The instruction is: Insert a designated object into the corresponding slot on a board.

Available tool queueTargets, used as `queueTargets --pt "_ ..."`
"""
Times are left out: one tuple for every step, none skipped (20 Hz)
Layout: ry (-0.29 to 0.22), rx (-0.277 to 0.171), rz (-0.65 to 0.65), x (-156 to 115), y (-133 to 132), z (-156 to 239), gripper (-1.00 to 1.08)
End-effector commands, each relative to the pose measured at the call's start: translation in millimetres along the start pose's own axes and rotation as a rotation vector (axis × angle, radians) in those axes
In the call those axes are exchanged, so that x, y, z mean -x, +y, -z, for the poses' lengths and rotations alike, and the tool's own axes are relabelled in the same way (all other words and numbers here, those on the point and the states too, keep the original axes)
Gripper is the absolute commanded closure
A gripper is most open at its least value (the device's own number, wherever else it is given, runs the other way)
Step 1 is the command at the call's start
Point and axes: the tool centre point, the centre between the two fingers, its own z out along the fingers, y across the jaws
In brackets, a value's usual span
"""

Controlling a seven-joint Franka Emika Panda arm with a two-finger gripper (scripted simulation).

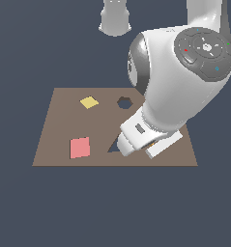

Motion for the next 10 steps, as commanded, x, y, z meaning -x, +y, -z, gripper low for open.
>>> queueTargets --pt "0.0 0.0 -0.022 -1 1 0 1.08" --pt "0.0 0.0 -0.034 -1 2 0 1.08" --pt "0.0 0.0 -0.048 -2 3 0 1.08" --pt "0.0 0.0 -0.064 -2 4 1 1.08" --pt "0.0 0.0 -0.082 -3 5 1 1.08" --pt "0.0 0.0 -0.101 -3 6 1 1.08" --pt "0.0 0.0 -0.122 -4 8 1 1.08" --pt "0.0 0.0 -0.145 -4 9 1 1.08" --pt "0.0 0.0 -0.169 -5 11 1 1.08" --pt "0.0 0.0 -0.195 -6 13 1 1.08"
